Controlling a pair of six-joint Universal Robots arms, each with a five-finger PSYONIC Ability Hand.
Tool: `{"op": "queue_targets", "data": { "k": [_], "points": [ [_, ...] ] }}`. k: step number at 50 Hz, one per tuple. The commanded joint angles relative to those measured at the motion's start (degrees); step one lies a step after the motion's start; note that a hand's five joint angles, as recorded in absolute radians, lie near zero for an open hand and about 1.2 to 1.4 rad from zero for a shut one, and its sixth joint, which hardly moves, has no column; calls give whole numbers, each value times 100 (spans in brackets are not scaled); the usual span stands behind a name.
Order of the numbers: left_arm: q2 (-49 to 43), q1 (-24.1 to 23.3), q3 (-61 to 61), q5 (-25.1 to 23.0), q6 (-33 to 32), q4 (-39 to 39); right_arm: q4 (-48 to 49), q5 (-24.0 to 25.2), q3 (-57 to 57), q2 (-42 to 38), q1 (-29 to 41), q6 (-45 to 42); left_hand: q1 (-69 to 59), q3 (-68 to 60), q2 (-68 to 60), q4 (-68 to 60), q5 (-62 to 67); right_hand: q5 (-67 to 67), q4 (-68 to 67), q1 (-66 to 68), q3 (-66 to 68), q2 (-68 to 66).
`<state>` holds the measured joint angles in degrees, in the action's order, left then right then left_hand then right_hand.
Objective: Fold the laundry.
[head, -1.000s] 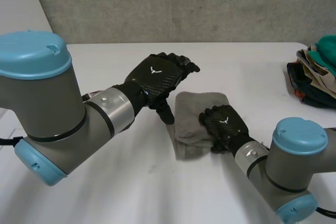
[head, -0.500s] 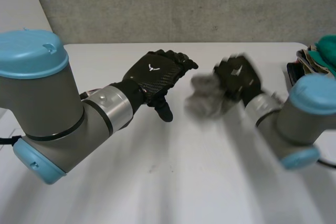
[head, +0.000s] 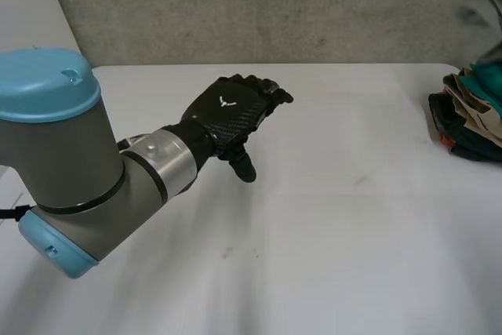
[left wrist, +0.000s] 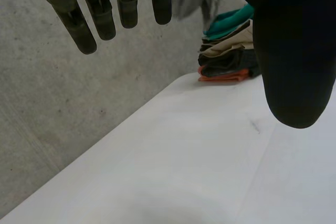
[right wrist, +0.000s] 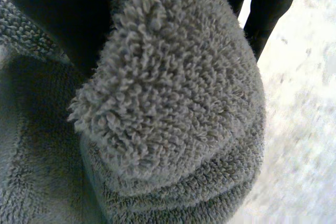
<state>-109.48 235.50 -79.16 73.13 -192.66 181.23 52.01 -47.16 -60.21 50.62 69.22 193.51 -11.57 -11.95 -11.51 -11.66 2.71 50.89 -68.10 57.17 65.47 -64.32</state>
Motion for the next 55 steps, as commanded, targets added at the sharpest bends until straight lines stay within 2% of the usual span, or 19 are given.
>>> {"op": "queue_targets", "data": {
  "k": [1, 6, 13, 14, 17, 18, 20, 27, 32, 36, 37, 40, 42, 44, 46, 49, 55],
  "points": [
    [-30, 22, -47, 0, 0, 17, 696, 883, -377, -929, -532, 451, -184, -146, -190, -176, 70, 1911, -1190, 2283, 1453, -1568],
    [-74, 13, -56, 9, 0, 17, 723, 1182, -553, -1274, -743, 267, -201, -163, -207, -192, 87, 1911, -1190, 2283, 1453, -1568],
    [-48, -31, -109, 17, 0, 17, 697, 1166, -641, -1283, -875, 151, -201, -162, -206, -192, 87, 1911, -1190, 2283, 1453, -1568],
    [-39, -31, -118, 17, 0, 17, 609, 1148, -659, -1196, -919, 151, -201, -163, -207, -192, 87, 768, -47, 1140, 310, -425],
    [-13, -22, -118, 17, -9, 17, 399, 1139, -720, -1055, -946, 151, -184, -146, -190, -176, 70, -1221, 1943, -849, -1680, 1565],
    [-4, -22, -118, 17, -9, 17, 154, 1139, -755, -828, -963, 151, -201, -162, -206, -192, 87, -3110, 3832, -2738, -3568, 3454],
    [-4, -22, -109, 17, -17, 17, -155, 1130, -808, -572, -1007, 151, -184, -146, -190, -176, 70, -5089, 5810, -4717, -5547, 5432],
    [32, -5, -100, 17, -17, 9, -1754, 1131, -957, 430, -1218, -50, -184, -146, -190, -176, 70, -5089, 5810, -4717, -5547, 5432],
    [119, -5, -118, 26, -9, 9, -2844, 946, -1195, 1098, -1516, -814, -184, -146, -190, -176, 70, -5089, 5810, -4717, -5547, 5432],
    [216, -5, -161, 26, 0, -9, -3977, 271, -1186, 1441, -1842, -1947, -184, -146, -190, -176, 70, -5089, 5810, -4717, -5547, 5432],
    [277, -5, -196, 26, 0, -9, -4432, -192, -1108, 1546, -2008, -2471, -184, -146, -190, -176, 70, -5089, 5810, -4717, -5547, 5432],
    [365, 4, -232, 26, 0, 0, -4988, -959, -906, 1688, -2237, -3247, -167, -129, -173, -159, 53, -5089, 5810, -4717, -5547, 5432],
    [462, -5, -241, 26, 9, 0, -5245, -1871, -668, 1845, -2290, -3994, -167, -129, -173, -159, 53, -5089, 5810, -4717, -5547, 5432],
    [524, 4, -249, 52, 61, 0, -5184, -2190, -668, 1899, -2212, -4137, -151, -112, -156, -142, 36, -5089, 5810, -4717, -5547, 5432],
    [629, 13, -249, 192, 219, 9, -5079, -2393, -676, 2047, -1845, -4024, -167, -129, -173, -159, 53, -5089, 5810, -4717, -5547, 5432],
    [752, 31, -241, 430, 413, 17, -4947, -2394, -895, 2511, -1317, -3543, -167, -129, -173, -159, 53, -5089, 5810, -4717, -5547, 5432],
    [1174, 443, -399, 1168, 738, 122, -4464, -2368, -1782, 3497, -640, -2583, -100, -62, -106, -91, -14, -5089, 5810, -4717, -5547, 5432]
  ]
}}
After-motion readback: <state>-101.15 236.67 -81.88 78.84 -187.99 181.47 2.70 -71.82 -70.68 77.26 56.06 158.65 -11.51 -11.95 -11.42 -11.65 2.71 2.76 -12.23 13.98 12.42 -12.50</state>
